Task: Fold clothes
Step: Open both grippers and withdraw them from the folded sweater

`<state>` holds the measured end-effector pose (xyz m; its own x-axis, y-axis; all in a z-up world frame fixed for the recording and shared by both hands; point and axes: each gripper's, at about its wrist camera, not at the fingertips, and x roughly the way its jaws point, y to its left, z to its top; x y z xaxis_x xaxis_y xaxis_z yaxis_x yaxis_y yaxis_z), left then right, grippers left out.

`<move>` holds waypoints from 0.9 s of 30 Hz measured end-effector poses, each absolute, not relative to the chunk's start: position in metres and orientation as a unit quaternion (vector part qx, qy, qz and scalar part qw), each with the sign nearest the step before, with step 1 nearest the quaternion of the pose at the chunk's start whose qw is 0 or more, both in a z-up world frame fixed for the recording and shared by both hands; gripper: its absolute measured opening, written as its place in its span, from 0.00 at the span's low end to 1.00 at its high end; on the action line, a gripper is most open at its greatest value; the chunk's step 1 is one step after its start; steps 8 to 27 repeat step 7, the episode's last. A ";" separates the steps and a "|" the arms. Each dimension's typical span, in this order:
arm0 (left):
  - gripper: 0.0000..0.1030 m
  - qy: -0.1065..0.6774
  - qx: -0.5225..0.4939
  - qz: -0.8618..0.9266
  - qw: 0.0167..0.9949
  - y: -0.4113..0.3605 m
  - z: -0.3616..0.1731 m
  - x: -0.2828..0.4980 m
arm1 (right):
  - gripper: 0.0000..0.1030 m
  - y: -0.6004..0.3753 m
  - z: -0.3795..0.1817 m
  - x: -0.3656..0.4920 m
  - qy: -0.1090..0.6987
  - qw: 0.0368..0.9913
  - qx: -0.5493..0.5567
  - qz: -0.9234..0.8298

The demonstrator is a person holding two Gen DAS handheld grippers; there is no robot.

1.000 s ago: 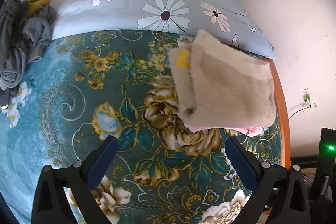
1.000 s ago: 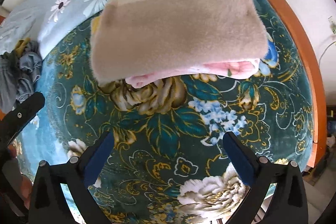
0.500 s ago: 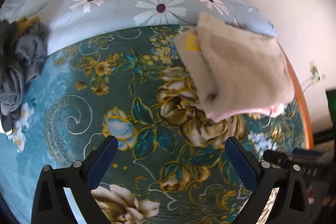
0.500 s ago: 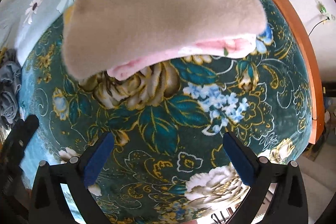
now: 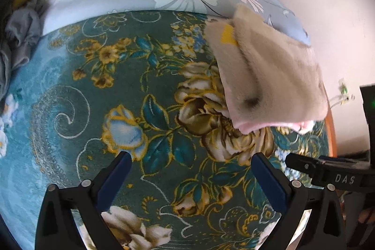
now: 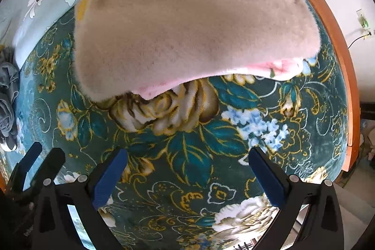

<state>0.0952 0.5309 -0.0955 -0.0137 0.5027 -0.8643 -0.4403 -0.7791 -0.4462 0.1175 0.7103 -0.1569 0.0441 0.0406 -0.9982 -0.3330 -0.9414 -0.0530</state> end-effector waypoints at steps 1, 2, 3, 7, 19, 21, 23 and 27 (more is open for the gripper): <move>1.00 -0.035 -0.622 0.711 0.327 0.530 -0.097 0.092 | 1.00 0.710 -0.156 0.116 0.101 0.136 -0.708 0.685; 1.00 -0.041 -0.624 0.711 0.322 0.529 -0.098 0.090 | 1.00 0.710 -0.156 0.115 0.098 0.135 -0.707 0.687; 1.00 -0.046 -0.627 0.710 0.319 0.529 -0.098 0.088 | 1.00 0.711 -0.155 0.115 0.096 0.135 -0.706 0.688; 1.00 -0.046 -0.636 0.703 0.314 0.532 -0.102 0.087 | 1.00 0.714 -0.156 0.115 0.102 0.138 -0.705 0.688; 1.00 -0.046 -0.636 0.703 0.314 0.532 -0.102 0.087 | 1.00 0.714 -0.156 0.115 0.102 0.138 -0.705 0.688; 1.00 -0.046 -0.636 0.703 0.314 0.532 -0.102 0.087 | 1.00 0.714 -0.156 0.115 0.102 0.138 -0.705 0.688; 1.00 -0.046 -0.636 0.703 0.314 0.532 -0.102 0.087 | 1.00 0.714 -0.156 0.115 0.102 0.138 -0.705 0.688; 1.00 -0.046 -0.636 0.703 0.314 0.532 -0.102 0.087 | 1.00 0.714 -0.156 0.115 0.102 0.138 -0.705 0.688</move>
